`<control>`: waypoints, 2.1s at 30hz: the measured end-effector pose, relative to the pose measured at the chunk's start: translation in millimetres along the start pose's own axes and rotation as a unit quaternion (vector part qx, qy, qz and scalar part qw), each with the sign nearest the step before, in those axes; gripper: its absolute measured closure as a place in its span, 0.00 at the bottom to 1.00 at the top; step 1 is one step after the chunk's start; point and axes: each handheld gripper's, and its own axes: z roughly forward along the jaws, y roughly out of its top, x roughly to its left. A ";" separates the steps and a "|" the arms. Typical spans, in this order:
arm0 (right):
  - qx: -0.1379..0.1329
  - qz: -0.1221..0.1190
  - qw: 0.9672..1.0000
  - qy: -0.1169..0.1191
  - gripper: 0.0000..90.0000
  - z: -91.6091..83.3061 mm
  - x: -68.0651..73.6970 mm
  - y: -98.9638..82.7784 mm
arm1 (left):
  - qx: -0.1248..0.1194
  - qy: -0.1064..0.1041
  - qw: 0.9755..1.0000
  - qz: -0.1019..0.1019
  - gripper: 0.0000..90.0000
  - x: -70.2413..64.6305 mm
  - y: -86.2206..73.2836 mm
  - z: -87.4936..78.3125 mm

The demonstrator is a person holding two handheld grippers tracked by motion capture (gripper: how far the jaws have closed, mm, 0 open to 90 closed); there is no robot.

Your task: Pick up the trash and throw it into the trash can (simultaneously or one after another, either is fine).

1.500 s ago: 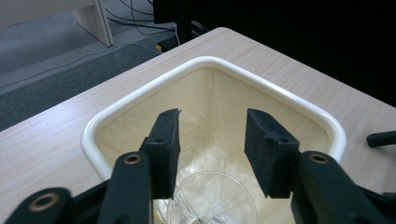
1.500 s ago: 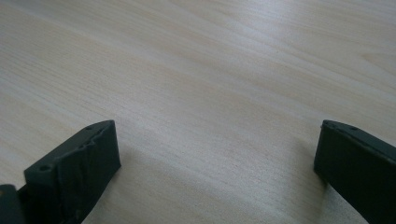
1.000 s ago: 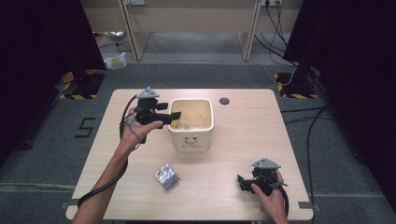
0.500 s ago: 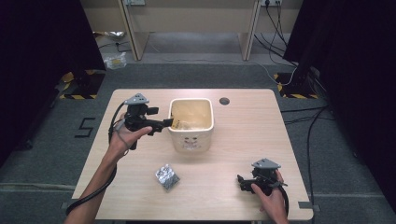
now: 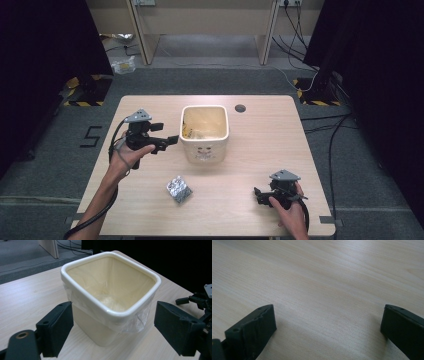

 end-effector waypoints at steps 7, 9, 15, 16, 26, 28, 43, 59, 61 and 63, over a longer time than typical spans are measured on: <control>0.001 0.001 1.000 0.000 0.00 -0.1 0.2 0.0 | 0.013 0.001 1.000 0.000 0.17 -1.1 -17.5 0.9; 0.001 0.000 1.000 0.000 0.00 -0.1 0.0 0.0 | 0.015 0.001 1.000 -0.001 0.17 -1.9 -23.1 1.3; 0.000 0.000 1.000 0.000 0.00 -0.1 0.0 0.0 | 0.025 0.001 1.000 0.001 0.17 -6.9 -39.0 3.5; 0.000 0.000 1.000 0.000 0.00 -0.1 0.0 0.0 | 0.026 0.000 1.000 0.000 0.17 -7.6 -40.8 3.9; 0.001 0.000 1.000 0.000 0.00 -0.1 0.0 0.0 | 0.039 -0.004 0.999 -0.010 0.17 -11.8 -69.1 9.0; 0.000 0.000 1.000 0.000 0.00 0.0 0.0 0.0 | 0.040 -0.007 0.999 -0.013 0.17 -11.4 -73.1 9.8; 0.001 -0.001 1.000 0.000 0.01 -0.2 0.1 0.0 | 0.040 0.001 0.999 -0.012 0.17 -12.5 -93.4 12.1; 0.000 -0.002 1.000 0.001 0.01 -0.3 0.6 -0.1 | 0.068 -0.005 0.997 -0.021 0.18 -10.6 -116.1 20.0; 0.000 -0.002 1.000 0.001 0.01 -0.3 0.6 -0.1 | 0.072 -0.009 0.997 -0.024 0.18 -10.0 -119.5 21.8; 0.000 -0.003 1.000 0.001 0.01 -0.3 0.4 -0.1 | 0.078 -0.013 0.997 -0.025 0.18 -9.7 -122.5 23.6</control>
